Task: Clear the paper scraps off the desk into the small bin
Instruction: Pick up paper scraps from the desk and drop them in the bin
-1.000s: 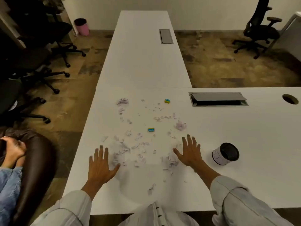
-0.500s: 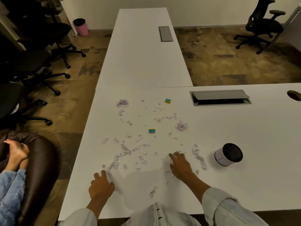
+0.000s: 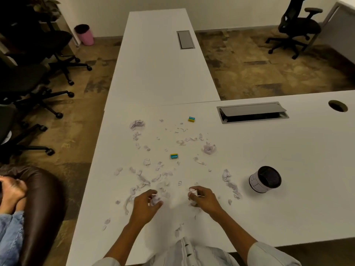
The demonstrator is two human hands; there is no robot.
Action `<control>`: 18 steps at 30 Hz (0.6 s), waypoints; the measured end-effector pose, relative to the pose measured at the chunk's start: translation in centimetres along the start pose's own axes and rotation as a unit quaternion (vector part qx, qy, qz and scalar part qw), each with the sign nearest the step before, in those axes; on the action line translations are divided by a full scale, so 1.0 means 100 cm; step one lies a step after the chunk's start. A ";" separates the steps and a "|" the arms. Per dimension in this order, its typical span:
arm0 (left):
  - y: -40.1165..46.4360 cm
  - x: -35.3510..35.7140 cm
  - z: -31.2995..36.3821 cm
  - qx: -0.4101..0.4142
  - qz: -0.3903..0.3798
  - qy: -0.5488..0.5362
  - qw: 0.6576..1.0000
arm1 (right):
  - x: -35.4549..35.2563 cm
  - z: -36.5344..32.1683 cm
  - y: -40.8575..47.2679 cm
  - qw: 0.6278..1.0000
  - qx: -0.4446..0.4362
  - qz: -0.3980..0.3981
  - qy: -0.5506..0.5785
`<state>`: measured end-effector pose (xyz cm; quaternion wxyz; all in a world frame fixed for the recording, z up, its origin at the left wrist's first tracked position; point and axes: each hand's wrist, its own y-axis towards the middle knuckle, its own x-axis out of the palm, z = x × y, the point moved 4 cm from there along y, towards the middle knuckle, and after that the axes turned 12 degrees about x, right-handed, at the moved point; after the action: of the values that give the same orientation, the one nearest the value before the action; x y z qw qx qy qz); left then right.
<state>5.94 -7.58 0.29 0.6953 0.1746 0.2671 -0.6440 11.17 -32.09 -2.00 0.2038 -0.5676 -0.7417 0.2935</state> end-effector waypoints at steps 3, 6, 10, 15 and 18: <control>0.009 0.021 0.049 0.059 -0.042 -0.091 0.993 | 0.014 -0.010 -0.015 0.992 0.029 -0.097 0.078; 0.017 0.037 0.077 0.096 -0.066 -0.121 0.986 | 0.017 -0.018 -0.023 0.988 0.025 -0.136 0.067; 0.026 0.050 0.088 0.120 -0.079 -0.087 0.986 | 0.007 -0.023 -0.026 0.991 0.004 -0.125 0.049; 0.027 0.062 0.095 0.152 -0.120 -0.070 0.979 | -0.016 -0.025 -0.024 0.997 -0.027 -0.071 0.028; 0.029 0.058 0.088 0.158 -0.111 -0.028 0.981 | -0.046 -0.032 -0.026 0.996 -0.022 -0.037 0.080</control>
<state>10.20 -17.05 3.55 0.5902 0.2330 0.1602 -0.7561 12.54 -36.35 2.24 0.2605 -0.5662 -0.7497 0.2227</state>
